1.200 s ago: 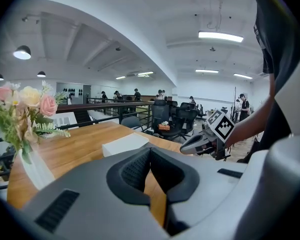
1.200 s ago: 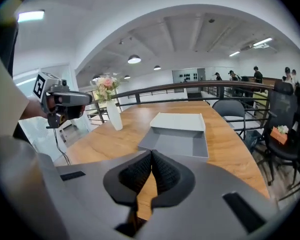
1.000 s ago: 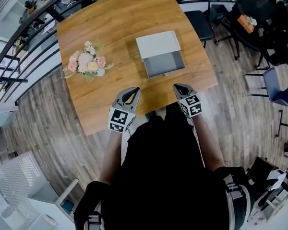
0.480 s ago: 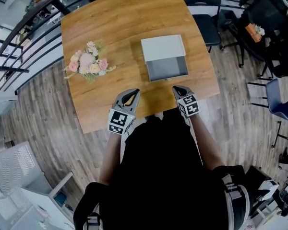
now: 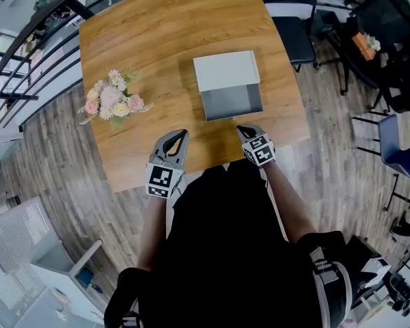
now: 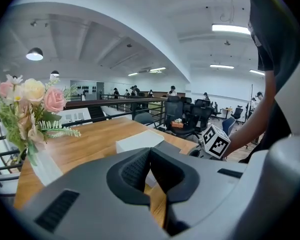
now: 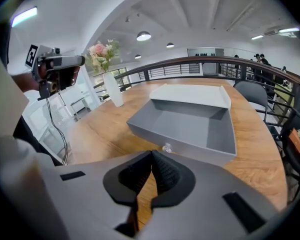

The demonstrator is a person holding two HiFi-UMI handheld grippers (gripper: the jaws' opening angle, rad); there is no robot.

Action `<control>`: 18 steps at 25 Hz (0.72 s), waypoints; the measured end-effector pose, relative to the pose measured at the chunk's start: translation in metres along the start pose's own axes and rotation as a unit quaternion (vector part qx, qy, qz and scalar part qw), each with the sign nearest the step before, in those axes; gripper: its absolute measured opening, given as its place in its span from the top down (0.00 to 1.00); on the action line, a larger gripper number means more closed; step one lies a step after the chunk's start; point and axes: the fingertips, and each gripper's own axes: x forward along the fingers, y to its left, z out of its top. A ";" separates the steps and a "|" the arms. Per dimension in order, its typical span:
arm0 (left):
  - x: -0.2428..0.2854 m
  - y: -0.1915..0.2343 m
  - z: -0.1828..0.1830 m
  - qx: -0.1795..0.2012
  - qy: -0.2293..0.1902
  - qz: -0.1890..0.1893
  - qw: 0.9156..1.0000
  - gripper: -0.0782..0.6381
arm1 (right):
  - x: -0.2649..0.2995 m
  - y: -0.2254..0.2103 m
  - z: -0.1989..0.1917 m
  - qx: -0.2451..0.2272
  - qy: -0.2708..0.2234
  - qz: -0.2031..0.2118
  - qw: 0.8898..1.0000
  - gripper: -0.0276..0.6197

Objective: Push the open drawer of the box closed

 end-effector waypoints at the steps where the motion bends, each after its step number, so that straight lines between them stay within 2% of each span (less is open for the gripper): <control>1: 0.001 0.000 -0.001 0.000 0.003 0.002 1.000 0.86 | 0.004 -0.002 -0.002 0.003 0.003 0.003 1.000 0.93; 5: 0.004 0.002 -0.002 0.006 0.014 0.009 1.000 0.86 | 0.019 -0.009 -0.006 0.013 0.009 0.004 1.000 0.87; 10: 0.005 0.011 -0.004 0.005 0.024 0.028 0.999 0.86 | 0.032 -0.025 -0.011 0.036 0.011 -0.002 0.999 0.84; 18: 0.007 0.012 -0.010 0.001 0.040 0.034 0.999 0.86 | 0.047 -0.035 -0.018 0.074 0.013 0.005 0.997 0.79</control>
